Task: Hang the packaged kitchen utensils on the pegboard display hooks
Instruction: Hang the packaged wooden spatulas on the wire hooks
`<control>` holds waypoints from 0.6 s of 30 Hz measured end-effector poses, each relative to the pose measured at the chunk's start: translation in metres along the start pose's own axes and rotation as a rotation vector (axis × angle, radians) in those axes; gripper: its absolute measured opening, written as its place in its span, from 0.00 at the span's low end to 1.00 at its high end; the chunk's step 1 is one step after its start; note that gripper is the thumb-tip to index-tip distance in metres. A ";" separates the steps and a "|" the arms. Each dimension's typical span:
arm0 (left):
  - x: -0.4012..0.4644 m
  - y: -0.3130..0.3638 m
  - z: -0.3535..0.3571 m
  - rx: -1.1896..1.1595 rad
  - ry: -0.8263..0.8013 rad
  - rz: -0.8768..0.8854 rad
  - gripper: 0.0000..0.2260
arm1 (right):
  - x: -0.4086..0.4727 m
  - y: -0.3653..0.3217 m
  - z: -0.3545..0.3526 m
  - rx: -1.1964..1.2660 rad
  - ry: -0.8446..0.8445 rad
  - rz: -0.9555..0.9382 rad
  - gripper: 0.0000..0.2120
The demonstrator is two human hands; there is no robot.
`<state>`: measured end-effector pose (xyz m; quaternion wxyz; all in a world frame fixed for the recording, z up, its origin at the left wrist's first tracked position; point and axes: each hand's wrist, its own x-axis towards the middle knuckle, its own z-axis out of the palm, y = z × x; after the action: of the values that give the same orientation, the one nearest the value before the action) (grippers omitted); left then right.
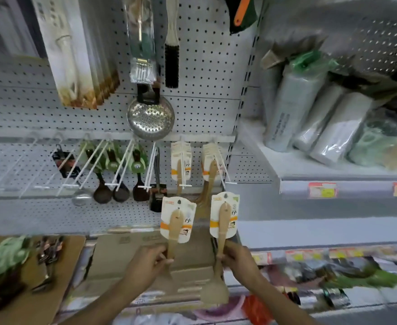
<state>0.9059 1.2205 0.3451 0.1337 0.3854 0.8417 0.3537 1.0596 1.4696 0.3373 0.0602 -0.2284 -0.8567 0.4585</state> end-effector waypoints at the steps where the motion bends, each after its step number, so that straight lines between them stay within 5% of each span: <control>1: -0.004 0.005 0.002 -0.003 0.012 -0.008 0.18 | 0.003 0.003 -0.002 0.039 -0.004 0.013 0.17; 7: -0.014 0.018 0.008 0.043 0.045 -0.116 0.10 | 0.026 0.005 -0.008 0.153 -0.049 0.077 0.08; 13: -0.008 0.023 0.004 0.090 0.019 -0.116 0.04 | 0.043 0.003 -0.006 0.207 -0.056 0.086 0.16; 18: 0.002 0.022 0.002 0.120 0.020 -0.095 0.04 | 0.055 0.010 -0.004 0.217 -0.069 0.090 0.12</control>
<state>0.9181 1.2329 0.3594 0.1186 0.3487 0.8800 0.2999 1.0157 1.5020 0.3255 0.0344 -0.2427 -0.7926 0.5583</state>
